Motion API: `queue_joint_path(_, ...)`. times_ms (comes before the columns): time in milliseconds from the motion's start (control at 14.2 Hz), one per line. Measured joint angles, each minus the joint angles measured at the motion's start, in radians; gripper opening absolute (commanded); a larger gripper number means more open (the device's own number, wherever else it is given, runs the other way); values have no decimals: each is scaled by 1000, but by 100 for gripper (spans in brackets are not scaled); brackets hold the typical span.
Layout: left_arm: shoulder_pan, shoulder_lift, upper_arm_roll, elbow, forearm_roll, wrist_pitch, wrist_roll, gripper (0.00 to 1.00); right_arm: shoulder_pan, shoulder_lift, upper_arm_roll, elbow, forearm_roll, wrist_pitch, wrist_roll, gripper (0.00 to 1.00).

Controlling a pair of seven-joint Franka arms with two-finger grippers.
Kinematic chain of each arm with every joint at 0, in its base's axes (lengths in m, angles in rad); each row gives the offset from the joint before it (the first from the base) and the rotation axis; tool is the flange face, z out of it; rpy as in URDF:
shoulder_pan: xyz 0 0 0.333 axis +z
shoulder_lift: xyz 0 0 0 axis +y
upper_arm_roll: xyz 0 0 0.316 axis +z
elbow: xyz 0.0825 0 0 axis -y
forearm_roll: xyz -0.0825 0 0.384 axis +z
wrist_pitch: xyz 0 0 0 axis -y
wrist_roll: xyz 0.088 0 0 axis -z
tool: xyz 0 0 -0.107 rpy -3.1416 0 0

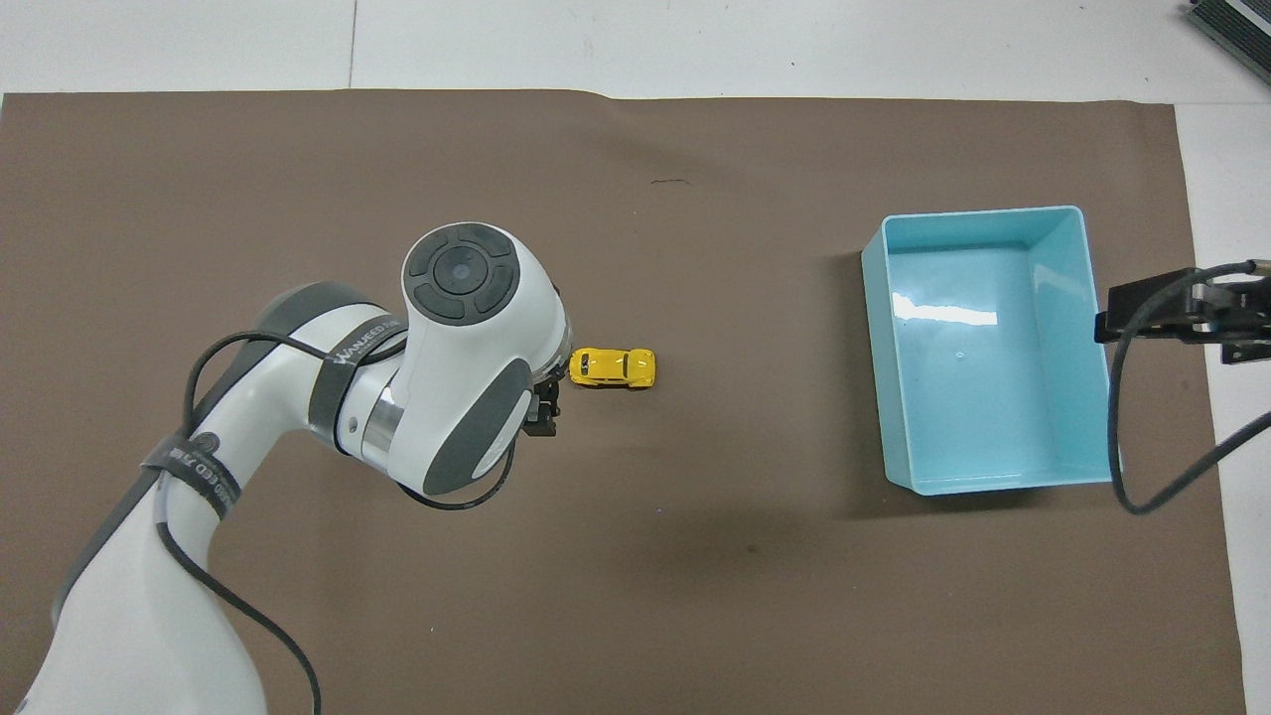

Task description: Wind up and store yellow beetle car

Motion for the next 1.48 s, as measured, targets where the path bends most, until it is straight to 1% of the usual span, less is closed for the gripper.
queue_joint_path(141,-35,68,1,61,0,1,-51,100,0,0,0,0,0,0,0,100)
queue_joint_path(352,-70,191,3,172,2,1,-120,100,0,0,0,0,0,0,0,100)
queue_joint_path(493,-74,234,2,209,2,2,-129,100,0,0,0,0,0,0,0,100)
queue_joint_path(915,-74,247,6,215,6,13,-141,100,0,0,0,0,0,0,0,100)
queue_joint_path(1197,-75,257,6,189,7,21,-154,100,0,0,0,0,0,0,0,100)
queue_joint_path(1268,-75,258,7,187,7,22,-154,98,0,0,0,0,0,0,0,100)
queue_joint_path(1338,-75,258,7,186,7,22,-155,81,0,0,0,0,0,0,0,100)
queue_joint_path(1408,-75,258,8,185,7,22,-155,60,0,0,0,0,0,0,0,100)
queue_joint_path(1479,-75,258,9,185,7,22,-156,37,0,0,0,0,0,0,0,100)
